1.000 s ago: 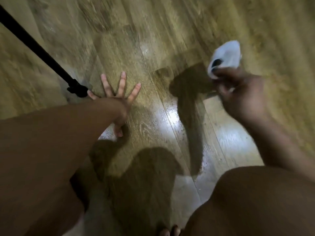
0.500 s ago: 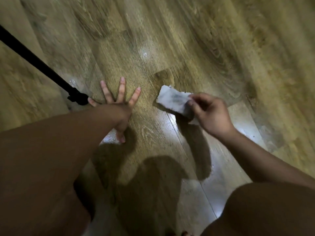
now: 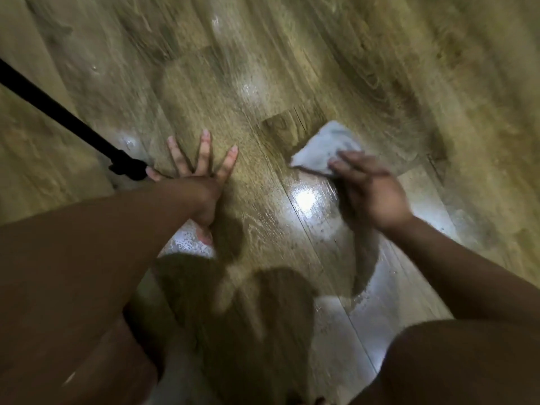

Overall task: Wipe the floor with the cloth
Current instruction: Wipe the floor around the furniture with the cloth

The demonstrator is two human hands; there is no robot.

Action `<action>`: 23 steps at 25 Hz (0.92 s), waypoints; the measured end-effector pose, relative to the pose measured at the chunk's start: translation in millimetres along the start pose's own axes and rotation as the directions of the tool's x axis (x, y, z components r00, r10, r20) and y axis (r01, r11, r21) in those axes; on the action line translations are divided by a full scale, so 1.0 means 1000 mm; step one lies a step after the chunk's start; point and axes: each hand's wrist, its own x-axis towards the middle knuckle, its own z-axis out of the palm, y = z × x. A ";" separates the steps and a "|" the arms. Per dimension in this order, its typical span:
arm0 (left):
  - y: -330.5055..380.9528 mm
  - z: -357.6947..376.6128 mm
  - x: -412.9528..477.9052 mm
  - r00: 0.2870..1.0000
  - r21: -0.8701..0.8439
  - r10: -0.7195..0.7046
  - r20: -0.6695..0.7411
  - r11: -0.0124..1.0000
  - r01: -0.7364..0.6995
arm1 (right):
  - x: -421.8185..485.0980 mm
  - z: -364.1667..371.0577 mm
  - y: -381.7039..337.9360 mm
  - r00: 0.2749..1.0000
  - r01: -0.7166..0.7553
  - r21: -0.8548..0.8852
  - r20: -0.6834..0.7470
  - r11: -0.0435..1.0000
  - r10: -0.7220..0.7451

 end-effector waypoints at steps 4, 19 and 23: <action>0.001 -0.002 -0.001 1.000 0.028 -0.009 0.022 1.000 0.009 | -0.022 -0.061 0.112 0.855 -0.517 -0.090 -0.101 0.851 0.509; -0.006 0.005 0.003 0.998 0.044 0.043 -0.042 0.998 -0.041 | -0.048 -0.040 0.064 0.941 -0.332 -0.184 0.007 0.925 0.339; -0.008 0.010 0.002 0.996 0.036 0.046 -0.078 0.998 -0.043 | -0.001 -0.080 0.114 0.715 -0.699 -0.081 -0.107 0.711 0.691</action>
